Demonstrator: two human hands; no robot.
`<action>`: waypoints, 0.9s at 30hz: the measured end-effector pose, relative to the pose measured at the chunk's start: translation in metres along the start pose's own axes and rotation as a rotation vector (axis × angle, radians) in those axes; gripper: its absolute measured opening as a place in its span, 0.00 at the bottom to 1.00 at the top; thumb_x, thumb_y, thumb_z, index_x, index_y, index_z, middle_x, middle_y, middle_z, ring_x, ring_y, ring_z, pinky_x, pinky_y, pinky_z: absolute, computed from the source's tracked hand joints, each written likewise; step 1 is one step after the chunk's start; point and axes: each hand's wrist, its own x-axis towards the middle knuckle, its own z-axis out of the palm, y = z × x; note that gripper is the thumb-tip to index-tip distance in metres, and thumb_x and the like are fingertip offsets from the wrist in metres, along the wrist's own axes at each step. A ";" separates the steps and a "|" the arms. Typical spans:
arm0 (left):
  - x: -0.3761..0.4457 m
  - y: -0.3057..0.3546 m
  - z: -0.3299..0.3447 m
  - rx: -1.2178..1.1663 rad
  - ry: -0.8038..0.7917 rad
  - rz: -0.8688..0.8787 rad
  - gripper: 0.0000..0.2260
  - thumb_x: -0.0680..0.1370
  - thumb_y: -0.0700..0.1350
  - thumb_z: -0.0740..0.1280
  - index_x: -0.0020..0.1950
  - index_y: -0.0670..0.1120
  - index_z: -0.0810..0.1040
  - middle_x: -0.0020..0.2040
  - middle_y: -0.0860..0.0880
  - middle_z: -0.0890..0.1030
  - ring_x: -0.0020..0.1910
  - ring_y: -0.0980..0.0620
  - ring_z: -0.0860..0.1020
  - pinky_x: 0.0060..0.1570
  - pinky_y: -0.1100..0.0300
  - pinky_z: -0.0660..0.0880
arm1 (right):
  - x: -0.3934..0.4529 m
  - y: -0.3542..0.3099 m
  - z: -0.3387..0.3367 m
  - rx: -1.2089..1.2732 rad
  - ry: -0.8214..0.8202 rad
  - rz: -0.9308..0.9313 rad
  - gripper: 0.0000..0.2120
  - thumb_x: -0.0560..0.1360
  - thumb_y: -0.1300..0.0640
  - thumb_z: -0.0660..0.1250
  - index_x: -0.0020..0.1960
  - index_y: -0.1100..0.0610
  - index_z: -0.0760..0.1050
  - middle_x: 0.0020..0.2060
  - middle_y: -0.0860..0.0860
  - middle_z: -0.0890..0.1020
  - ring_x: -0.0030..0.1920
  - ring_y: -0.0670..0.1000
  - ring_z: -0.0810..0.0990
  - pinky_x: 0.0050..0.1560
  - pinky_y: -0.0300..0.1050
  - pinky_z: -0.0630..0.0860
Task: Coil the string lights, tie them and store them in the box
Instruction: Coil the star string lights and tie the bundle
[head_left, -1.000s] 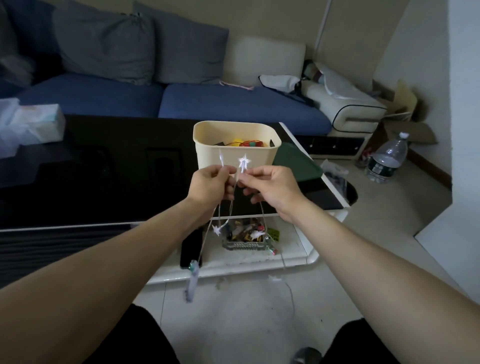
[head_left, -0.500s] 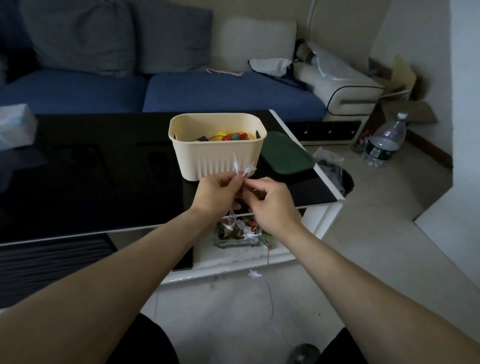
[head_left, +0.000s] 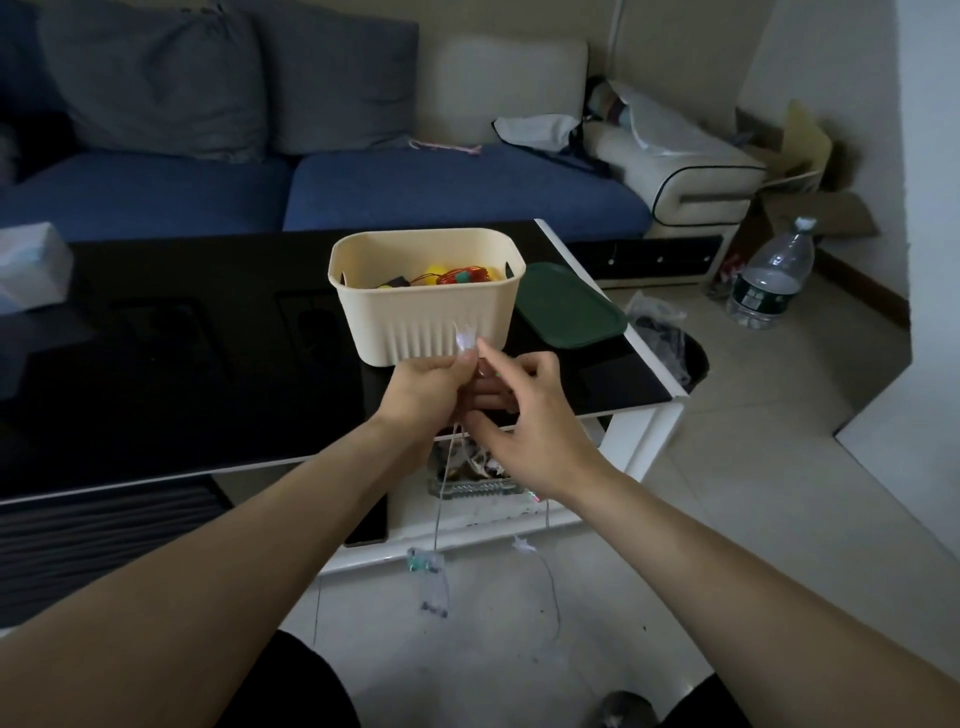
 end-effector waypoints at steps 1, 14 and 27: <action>0.000 0.001 -0.002 -0.005 0.013 0.004 0.14 0.84 0.43 0.59 0.47 0.37 0.79 0.40 0.40 0.85 0.38 0.45 0.85 0.38 0.58 0.81 | 0.001 -0.001 -0.001 -0.002 -0.004 0.022 0.35 0.76 0.58 0.72 0.78 0.49 0.61 0.58 0.48 0.65 0.50 0.37 0.76 0.54 0.26 0.73; 0.000 0.010 -0.014 -0.169 0.085 0.131 0.15 0.86 0.49 0.51 0.45 0.44 0.69 0.28 0.48 0.69 0.27 0.50 0.74 0.43 0.50 0.82 | 0.012 0.034 -0.019 0.217 -0.179 0.312 0.14 0.77 0.55 0.72 0.40 0.58 0.71 0.31 0.56 0.83 0.29 0.54 0.82 0.35 0.44 0.76; -0.001 0.018 -0.020 -0.243 0.289 0.049 0.11 0.85 0.49 0.50 0.47 0.48 0.68 0.32 0.48 0.68 0.22 0.56 0.62 0.24 0.62 0.59 | -0.001 0.054 -0.061 0.234 -0.509 0.409 0.13 0.66 0.47 0.77 0.38 0.56 0.82 0.32 0.54 0.79 0.33 0.50 0.76 0.39 0.39 0.75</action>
